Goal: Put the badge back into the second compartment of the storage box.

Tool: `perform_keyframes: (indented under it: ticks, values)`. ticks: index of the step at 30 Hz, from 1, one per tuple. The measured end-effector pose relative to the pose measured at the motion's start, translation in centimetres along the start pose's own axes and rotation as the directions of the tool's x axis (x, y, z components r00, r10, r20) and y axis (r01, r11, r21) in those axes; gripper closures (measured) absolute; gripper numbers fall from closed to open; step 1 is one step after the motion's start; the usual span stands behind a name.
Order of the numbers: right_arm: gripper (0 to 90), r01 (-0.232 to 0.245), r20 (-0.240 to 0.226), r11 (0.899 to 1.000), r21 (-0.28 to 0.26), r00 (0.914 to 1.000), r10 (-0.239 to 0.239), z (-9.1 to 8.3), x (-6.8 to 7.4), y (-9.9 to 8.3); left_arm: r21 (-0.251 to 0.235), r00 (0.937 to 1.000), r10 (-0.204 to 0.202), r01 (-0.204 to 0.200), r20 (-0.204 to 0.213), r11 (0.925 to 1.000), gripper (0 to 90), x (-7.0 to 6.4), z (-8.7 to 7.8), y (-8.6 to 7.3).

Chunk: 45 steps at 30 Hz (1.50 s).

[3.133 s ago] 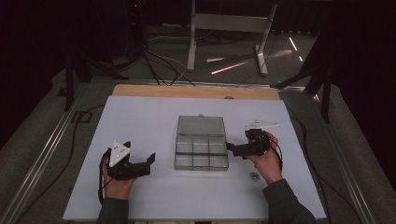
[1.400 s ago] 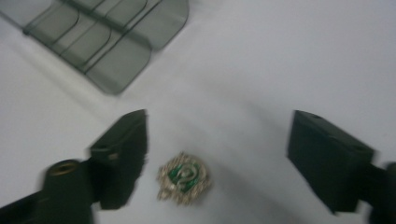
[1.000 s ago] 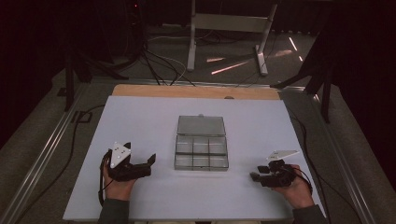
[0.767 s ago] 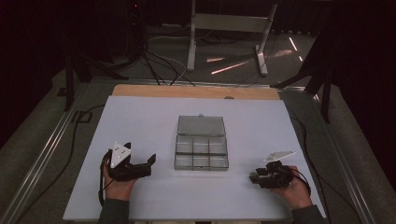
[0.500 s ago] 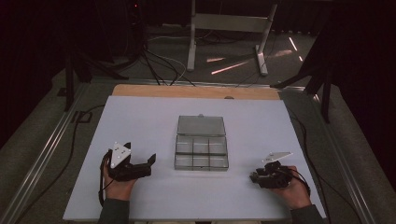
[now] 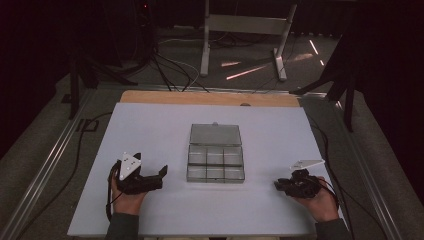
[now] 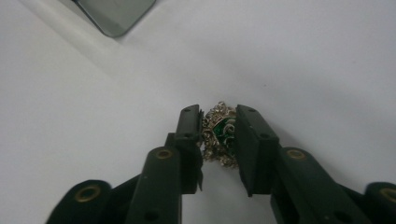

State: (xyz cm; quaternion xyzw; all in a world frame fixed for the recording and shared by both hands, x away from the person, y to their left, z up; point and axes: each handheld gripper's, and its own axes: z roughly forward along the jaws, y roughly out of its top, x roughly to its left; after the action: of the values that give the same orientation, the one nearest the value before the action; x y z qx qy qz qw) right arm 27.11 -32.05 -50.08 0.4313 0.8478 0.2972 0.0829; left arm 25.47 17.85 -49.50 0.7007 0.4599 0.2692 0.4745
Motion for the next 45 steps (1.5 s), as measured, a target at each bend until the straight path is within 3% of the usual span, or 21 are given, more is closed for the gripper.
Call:
perform_keyframes:
  ticks: [7, 15, 25, 45]
  values:
    - [79.8, -0.033, 0.013, 0.999, -0.029, 0.9994, 0.033, -0.8, -0.6, 0.0, 0.001, 1.0000, 0.003, -0.003, 0.002, 1.0000, 0.7, 0.0, 0.0, 0.0]
    - [84.9, -0.062, 0.040, 0.998, -0.024, 0.9973, 0.063, -1.2, -1.4, -0.3, 0.004, 1.0000, 0.006, -0.006, 0.002, 1.0000, 0.7, -0.1, 0.1, 0.0]
    - [86.6, -0.044, 0.067, 0.999, -0.002, 0.9968, 0.044, -1.1, -1.5, -0.4, 0.005, 1.0000, 0.006, -0.006, 0.002, 1.0000, 0.8, -0.1, 0.1, 0.0]
    - [87.3, -0.054, 0.068, 0.998, -0.012, 0.9961, 0.055, -1.1, -1.5, -0.4, 0.011, 1.0000, 0.008, -0.008, 0.003, 0.9999, 0.8, -0.2, 0.2, -0.1]
